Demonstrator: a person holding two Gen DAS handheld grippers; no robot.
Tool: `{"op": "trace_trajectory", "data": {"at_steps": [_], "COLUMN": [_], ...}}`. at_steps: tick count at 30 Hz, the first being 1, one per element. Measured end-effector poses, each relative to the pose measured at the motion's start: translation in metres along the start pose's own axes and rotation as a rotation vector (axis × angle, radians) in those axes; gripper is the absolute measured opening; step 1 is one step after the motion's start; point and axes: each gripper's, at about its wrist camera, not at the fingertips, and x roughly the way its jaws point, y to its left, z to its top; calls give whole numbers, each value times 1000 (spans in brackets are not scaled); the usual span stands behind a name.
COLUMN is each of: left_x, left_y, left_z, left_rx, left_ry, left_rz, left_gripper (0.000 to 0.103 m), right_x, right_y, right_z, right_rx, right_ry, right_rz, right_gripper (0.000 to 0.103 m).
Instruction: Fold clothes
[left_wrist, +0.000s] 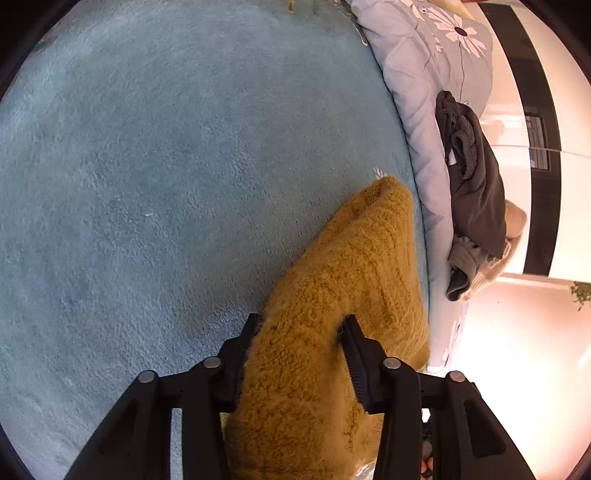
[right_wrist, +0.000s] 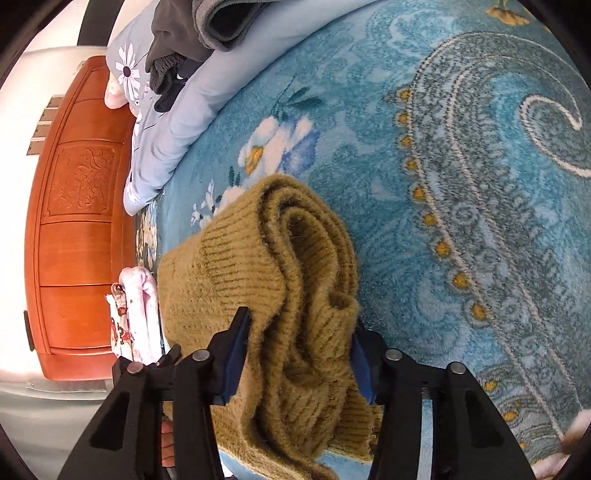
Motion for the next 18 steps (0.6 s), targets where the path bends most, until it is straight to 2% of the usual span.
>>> {"op": "trace_trajectory", "data": {"at_steps": [2, 6, 10, 15, 18], "left_x": [-3, -13, -36, -95, -125], "left_y": [-5, -8, -6, 14, 39], "left_z": [-1, -9, -24, -53, -67], "left_rx": [10, 3, -11, -50, -93], "left_ry": [-14, -57, -111, -219, -265], "left_rz": [9, -11, -73, -105, -108], "left_gripper": [32, 29, 28, 28, 28], "right_x": [-3, -9, -14, -8, 4], "right_y": [9, 33, 63, 108, 135], "right_z": [1, 1, -4, -21, -35], "right_rx": [-21, -80, -168, -310, -410], "right_ry": [8, 19, 37, 128, 199], "right_rz": [6, 24, 60, 117, 165], "right_gripper": [36, 33, 31, 31, 31]}}
